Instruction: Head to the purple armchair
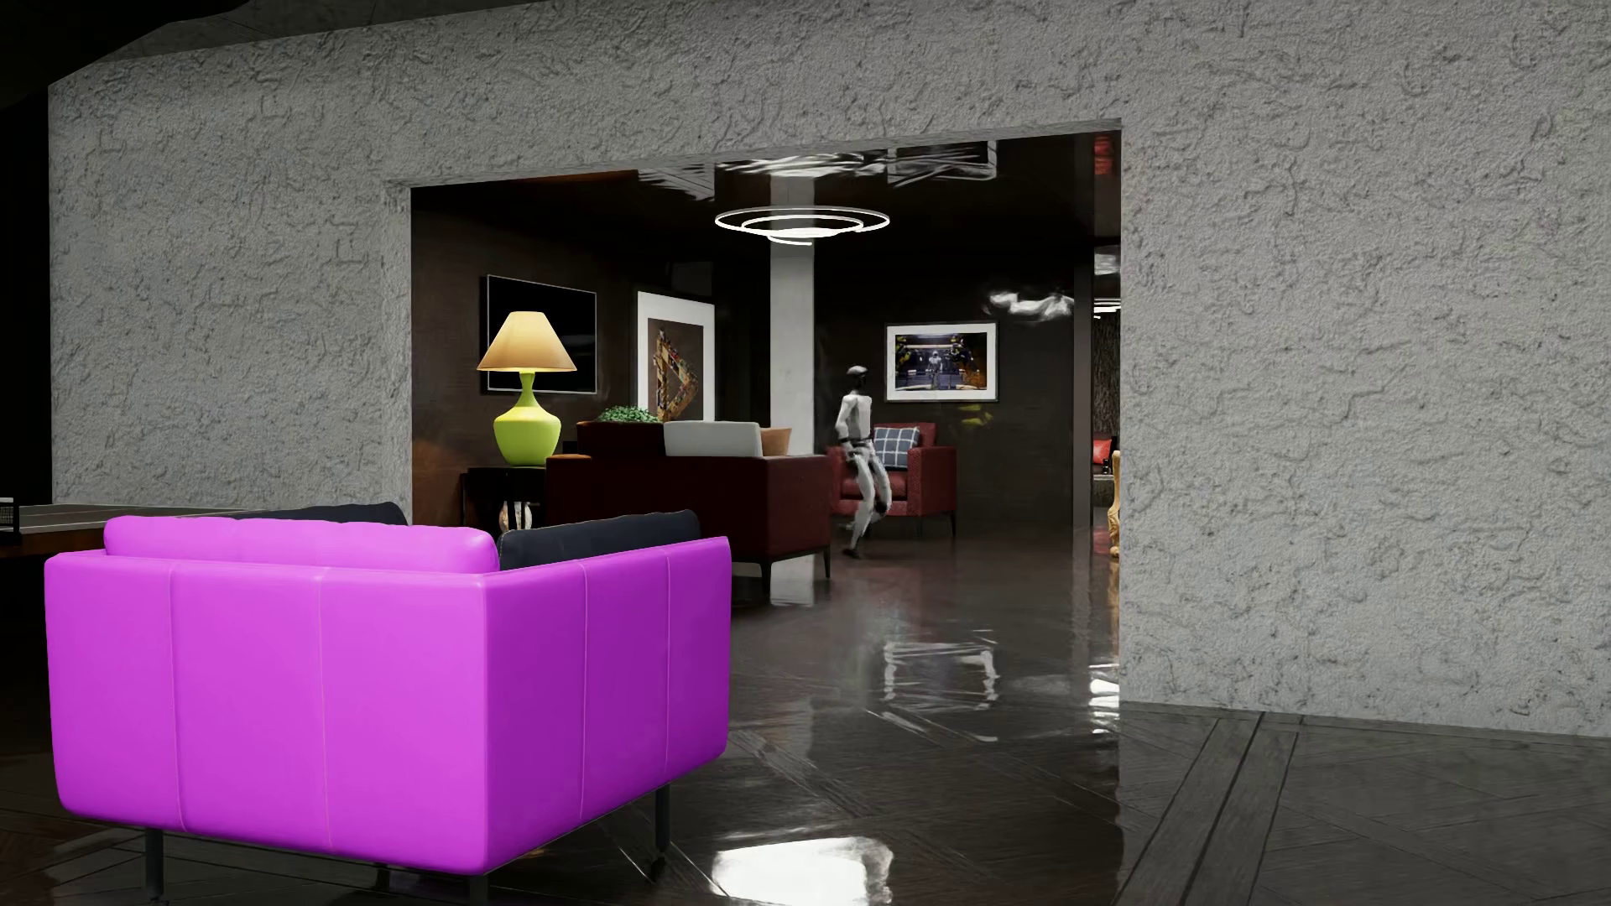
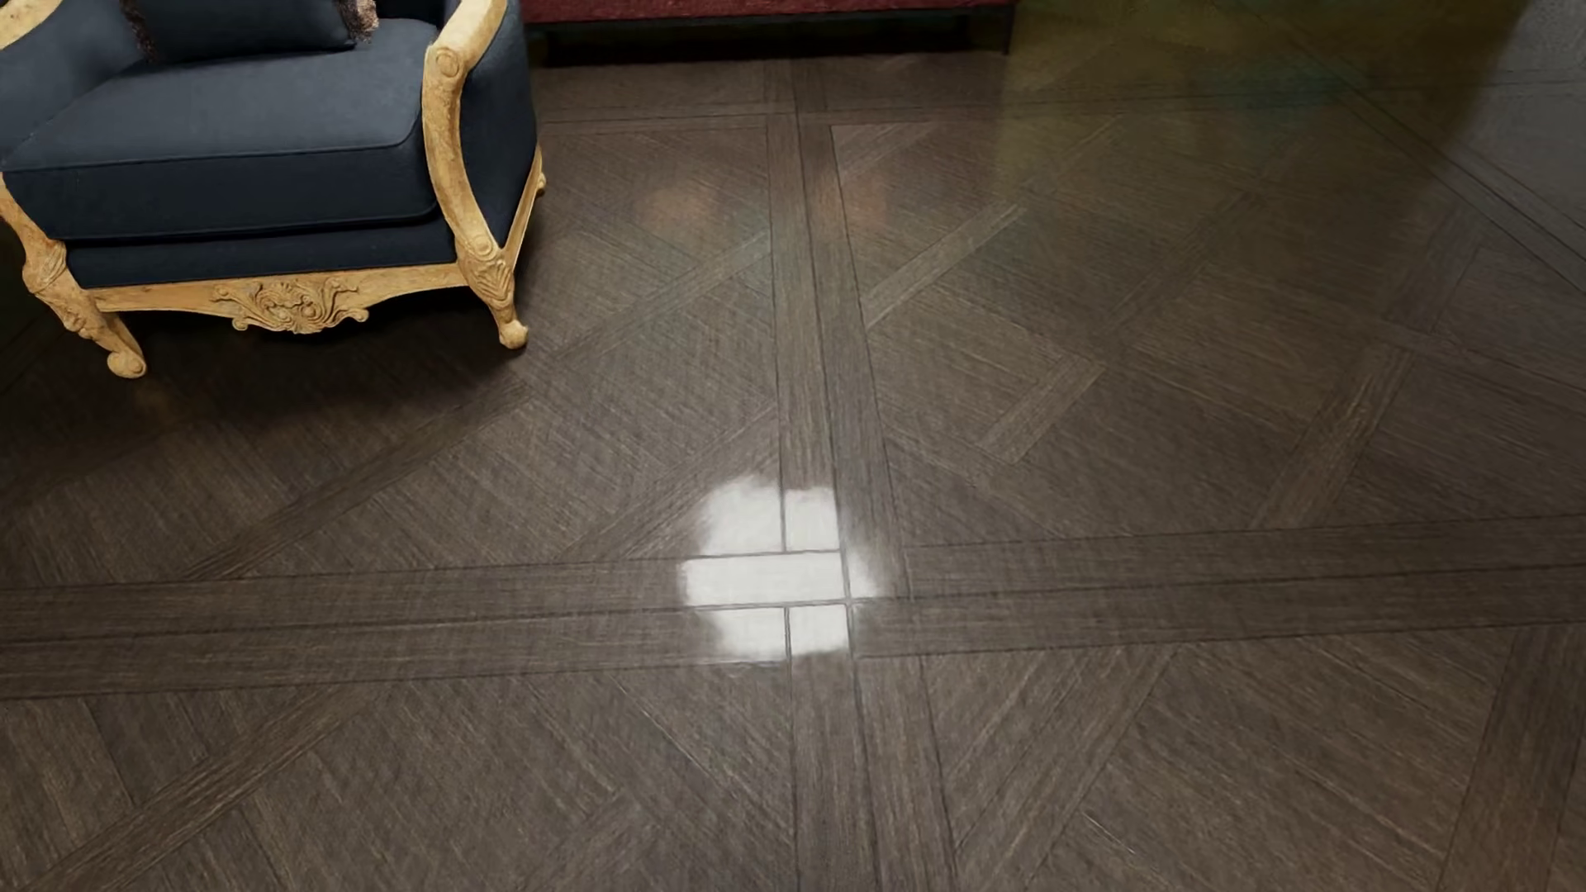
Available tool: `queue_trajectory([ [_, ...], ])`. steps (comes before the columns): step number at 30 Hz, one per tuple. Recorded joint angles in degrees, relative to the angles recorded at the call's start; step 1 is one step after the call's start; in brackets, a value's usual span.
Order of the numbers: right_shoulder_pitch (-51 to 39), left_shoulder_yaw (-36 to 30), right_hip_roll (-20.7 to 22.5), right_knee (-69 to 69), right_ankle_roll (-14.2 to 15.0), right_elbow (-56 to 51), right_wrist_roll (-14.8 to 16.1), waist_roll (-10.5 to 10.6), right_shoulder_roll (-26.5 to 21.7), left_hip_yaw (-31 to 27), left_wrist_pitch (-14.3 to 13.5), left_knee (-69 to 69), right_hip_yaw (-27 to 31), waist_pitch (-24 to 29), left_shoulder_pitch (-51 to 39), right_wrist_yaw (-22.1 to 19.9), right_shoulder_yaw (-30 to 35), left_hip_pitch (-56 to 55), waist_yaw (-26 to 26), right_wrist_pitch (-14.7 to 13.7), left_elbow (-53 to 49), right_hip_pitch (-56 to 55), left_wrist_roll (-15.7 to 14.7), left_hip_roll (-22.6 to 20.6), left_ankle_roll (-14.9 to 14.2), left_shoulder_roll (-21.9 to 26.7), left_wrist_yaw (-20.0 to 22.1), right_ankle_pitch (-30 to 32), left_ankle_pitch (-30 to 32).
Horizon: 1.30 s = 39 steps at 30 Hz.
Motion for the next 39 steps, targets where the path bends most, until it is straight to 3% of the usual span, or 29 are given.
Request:
queue_trajectory([
  [3,-6.1,-0.1,-2.9,-8.0,0.0,-4.4,0.0,-3.1,-2.0,0.0,0.0,-26.4,0.0,-0.2,3.4,0.0,-0.7,-7.2,7.6,0.0,1.1,15.3,0.0,0.5,0.0,1.6,0.0,-13.3,3.3],
  [5,-9.6,-1.4,-3.5,-9.6,0.0,-5.9,0.0,-3.3,-2.8,0.0,0.0,-44.6,0.0,-2.0,3.7,0.0,-5.6,-10.2,10.0,0.0,2.8,20.9,0.0,0.9,0.0,2.0,0.0,-20.2,13.4],
  [6,-10.8,-1.1,-3.4,-9.6,0.0,-6.1,0.0,-3.9,-2.8,0.0,0.0,-68.3,0.0,-2.9,3.7,0.0,-8.0,-12.5,9.9,0.0,3.6,22.7,0.0,1.0,0.0,2.1,0.0,-21.0,18.8],
  [7,-11.4,-2.1,-4.6,-8.3,0.0,-7.6,0.0,-4.2,-3.7,0.0,0.0,-49.0,0.0,-2.9,3.7,0.0,-8.4,-14.8,11.4,0.0,3.5,24.3,0.0,1.0,0.0,2.3,0.0,-19.6,14.2],
  [8,-10.2,-3.1,-6.4,-5.9,0.0,-9.1,0.0,-5.1,-3.7,0.0,0.0,-43.7,0.0,-2.2,3.3,0.0,-11.6,-15.9,13.0,0.0,4.3,26.8,0.0,-0.7,0.0,2.5,0.0,-16.1,14.7],
  [9,-9.0,-3.4,-8.0,0.1,0.0,-8.3,0.0,-6.2,-2.7,0.0,0.0,-38.6,0.0,-3.1,3.3,0.0,-13.2,-17.0,14.1,0.0,5.4,26.0,0.0,-1.9,0.0,2.4,0.0,-8.8,17.6],
  [10,-7.1,-3.2,-10.6,10.4,0.0,-6.4,0.0,-8.1,-0.8,0.0,0.0,-33.9,0.0,-2.8,3.1,0.0,-13.8,-15.3,14.4,0.0,6.9,23.9,0.0,-4.7,0.0,2.3,0.0,2.9,15.6],
  [11,-5.5,-2.2,-10.3,25.1,0.0,-5.5,0.0,-7.9,-0.2,0.0,0.0,-33.2,0.0,-2.8,2.3,0.0,-12.9,-13.2,13.1,0.0,7.3,17.2,0.0,-6.7,0.0,1.9,0.0,12.2,12.5],
  [13,-4.8,-1.1,-11.1,48.1,0.0,-3.3,0.0,-7.4,0.6,0.0,0.0,-35.9,0.0,-0.6,1.2,0.0,-7.2,-3.6,9.6,0.0,4.2,3.6,0.0,-8.4,0.0,1.7,0.0,8.7,8.3],
  [15,-0.7,-1.4,-9.1,42.5,0.0,-5.1,0.0,-4.2,0.4,0.0,0.0,-40.5,0.0,0.1,-0.5,0.0,-5.9,4.9,2.1,0.0,-0.7,-7.5,0.0,-6.9,0.0,1.7,0.0,10.0,6.9],
  [16,-0.3,-1.5,-8.3,30.8,0.0,0.0,0.0,-3.5,1.3,0.0,0.0,-42.5,0.0,0.6,-1.6,0.0,-2.9,9.7,-0.8,0.0,-2.8,-10.4,0.0,-5.6,0.0,2.5,0.0,15.0,6.1],
  [17,1.5,-0.1,-8.4,17.3,0.0,1.5,0.0,-3.2,1.9,0.0,0.0,-44.9,0.0,-0.2,-2.2,0.0,-5.1,13.0,-3.4,0.0,-5.4,-13.8,0.0,-5.7,0.0,2.6,0.0,17.5,5.1],
  [18,2.8,0.9,-7.7,3.4,0.0,3.0,0.0,-3.0,1.9,0.0,0.0,-47.2,0.0,-0.7,-2.6,0.0,-5.4,17.8,-5.1,0.0,-7.6,-14.5,0.0,-5.5,0.0,3.1,0.0,11.5,3.2],
  [19,3.8,2.9,-7.3,-4.0,0.0,3.3,0.0,-3.7,1.5,0.0,0.0,-49.0,0.0,-1.7,-3.3,0.0,-3.7,21.3,-5.9,0.0,-9.7,-14.3,0.0,-6.6,0.0,3.8,0.0,-8.6,0.8],
  [20,5.1,4.6,-7.7,-24.4,0.0,3.3,0.0,-4.1,0.9,0.0,0.0,-49.0,0.0,-3.2,-3.6,0.0,-2.4,23.3,-6.5,0.0,-11.2,-15.5,0.0,-6.9,0.0,4.6,0.0,7.6,-2.5],
  [21,6.2,6.2,-7.7,-26.0,0.0,3.9,0.0,-4.5,0.6,0.0,0.0,-48.8,0.0,-3.6,-3.9,0.0,-1.2,25.0,-7.2,0.0,-11.2,-16.7,0.0,-7.8,0.0,5.0,0.0,9.8,-4.6],
  [22,6.8,8.1,-6.8,-5.4,0.0,4.6,0.0,-3.8,0.4,0.0,0.0,-47.1,0.0,-3.1,-3.5,0.0,-0.3,26.7,-8.1,0.0,-10.6,-18.6,0.0,-7.5,0.0,4.6,0.0,-9.9,-4.9],
  [23,7.4,10.0,-4.8,-3.4,0.0,5.2,0.0,-2.9,0.2,0.0,0.0,-43.3,0.0,-3.1,-2.6,0.0,-0.2,27.6,-8.4,0.0,-9.1,-18.8,0.0,-6.9,0.0,4.1,0.0,-3.3,-2.5],
  [25,8.2,10.1,0.7,0.8,0.0,6.9,0.0,0.8,-0.3,0.0,0.0,-20.3,0.0,-2.2,-0.5,0.0,-0.5,21.3,-7.0,0.0,-4.6,-17.5,0.0,-1.4,0.0,2.2,0.0,12.9,16.4],
  [26,7.8,9.7,2.5,2.7,0.0,6.5,0.0,1.1,-0.5,0.0,0.0,-7.4,0.0,-1.5,0.5,0.0,-1.4,14.8,-5.8,0.0,-3.3,-15.6,0.0,0.3,0.0,1.9,0.0,14.2,15.6],
  [28,6.2,7.1,2.9,0.7,0.0,4.0,0.0,-0.6,-0.7,0.0,0.0,-3.3,0.0,0.6,1.2,0.0,-4.6,3.1,-3.0,0.0,-0.5,-7.2,0.0,0.6,0.0,1.8,0.0,10.3,6.7],
  [30,3.9,6.4,2.6,-0.7,0.0,-0.9,0.0,-3.9,-1.6,0.0,0.0,-22.5,0.0,0.9,3.1,0.0,-5.2,-2.7,3.5,0.0,-0.1,-0.3,0.0,-0.1,0.0,2.9,0.0,3.1,4.9],
  [31,2.6,7.6,2.3,-2.1,0.0,-2.4,0.0,-5.2,-1.6,0.0,0.0,-34.9,0.0,0.3,4.9,0.0,-6.9,-4.0,4.9,0.0,-0.4,2.9,0.0,0.2,0.0,3.3,0.0,-0.6,7.4],
  [33,0.5,7.5,1.4,-1.9,0.0,-6.1,0.0,-6.8,-2.8,0.0,0.0,-48.6,0.0,-1.7,7.6,0.0,-10.8,-7.5,6.5,0.0,0.0,6.0,0.0,1.5,0.0,3.3,0.0,-7.9,37.2],
  [34,-0.1,7.1,1.4,-0.9,0.0,-7.7,0.0,-6.5,-3.7,0.0,0.0,-46.8,0.0,-2.0,9.1,0.0,-12.1,-8.5,7.6,0.0,0.1,8.8,0.0,3.0,0.0,3.2,0.0,-12.0,41.4],
  [35,-0.5,7.8,1.4,1.4,0.0,-9.0,0.0,-6.5,-4.3,0.0,0.0,-41.6,0.0,-1.2,10.4,0.0,-12.5,-6.9,9.0,0.0,-0.1,12.2,0.0,3.6,0.0,3.1,0.0,-14.0,34.3],
  [36,-0.8,6.1,0.4,6.2,0.0,-9.3,0.0,-7.7,-4.0,0.0,0.0,-39.6,0.0,-1.2,9.6,0.0,-13.5,-5.8,10.4,0.0,1.2,11.1,0.0,2.1,0.0,3.3,0.0,-11.4,25.5],
  [37,-1.5,5.5,-0.7,12.7,0.0,-8.0,0.0,-8.8,-1.9,0.0,0.0,-37.3,0.0,-0.8,8.2,0.0,-15.7,-4.1,11.8,0.0,2.5,8.2,0.0,2.3,0.0,3.4,0.0,-4.3,19.4],
  [39,-3.4,5.3,-2.9,18.4,0.0,-7.5,0.0,-10.9,0.1,0.0,0.0,-38.3,0.0,0.4,4.4,0.0,-10.6,0.6,9.9,0.0,4.0,2.0,0.0,4.2,0.0,5.4,0.0,11.0,13.9],
])
